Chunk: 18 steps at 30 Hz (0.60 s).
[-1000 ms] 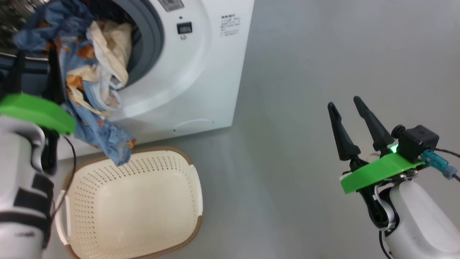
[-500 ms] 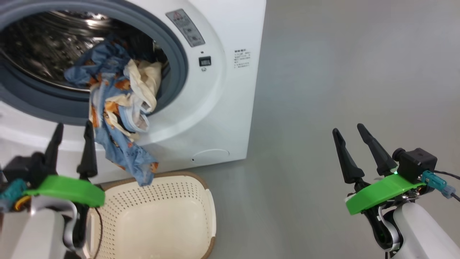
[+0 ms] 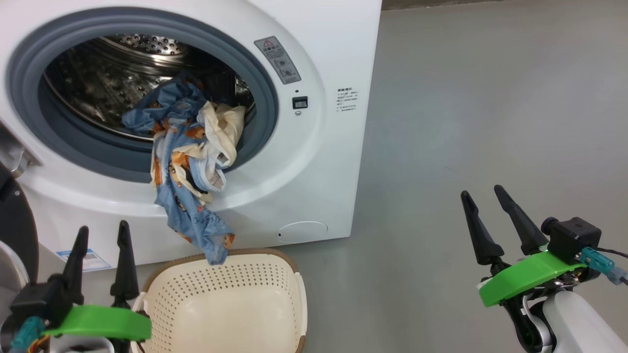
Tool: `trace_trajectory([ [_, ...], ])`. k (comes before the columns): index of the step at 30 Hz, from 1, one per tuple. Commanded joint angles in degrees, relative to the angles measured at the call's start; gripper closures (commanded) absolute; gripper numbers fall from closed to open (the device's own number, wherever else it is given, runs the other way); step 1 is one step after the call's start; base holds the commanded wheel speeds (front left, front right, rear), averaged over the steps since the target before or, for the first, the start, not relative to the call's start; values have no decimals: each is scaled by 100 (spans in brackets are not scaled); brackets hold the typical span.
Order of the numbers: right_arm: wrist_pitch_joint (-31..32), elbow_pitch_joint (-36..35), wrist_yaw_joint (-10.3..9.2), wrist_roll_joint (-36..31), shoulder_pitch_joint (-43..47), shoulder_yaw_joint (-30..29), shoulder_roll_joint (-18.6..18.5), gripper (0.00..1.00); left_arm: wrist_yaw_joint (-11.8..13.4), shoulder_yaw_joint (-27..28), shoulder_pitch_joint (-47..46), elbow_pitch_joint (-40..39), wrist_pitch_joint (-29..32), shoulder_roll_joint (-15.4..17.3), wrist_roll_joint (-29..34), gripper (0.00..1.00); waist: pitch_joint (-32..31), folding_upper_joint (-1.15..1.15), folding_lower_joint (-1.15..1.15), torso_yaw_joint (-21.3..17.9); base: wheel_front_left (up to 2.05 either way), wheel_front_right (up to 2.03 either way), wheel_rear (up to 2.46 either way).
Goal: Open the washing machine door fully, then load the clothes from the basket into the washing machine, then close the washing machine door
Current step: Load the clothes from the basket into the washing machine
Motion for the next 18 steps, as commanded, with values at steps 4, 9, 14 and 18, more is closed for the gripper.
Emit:
trace_trajectory([
  [4,-45,-130,25,12,84,1,-99,0,70,256,138,-409,-37,28,181,0,-2,0,0,70,0,0,0],
  [9,-45,-136,25,-22,72,8,-113,0,66,268,179,-490,-37,-53,243,0,13,0,0,96,0,0,0],
  [14,-45,-140,25,-28,46,21,-133,0,56,299,175,-499,-37,-128,300,0,22,0,0,91,0,0,0],
  [18,-45,-165,25,-30,47,32,-148,0,44,319,194,-502,-37,-191,335,0,33,0,0,73,0,0,0],
])
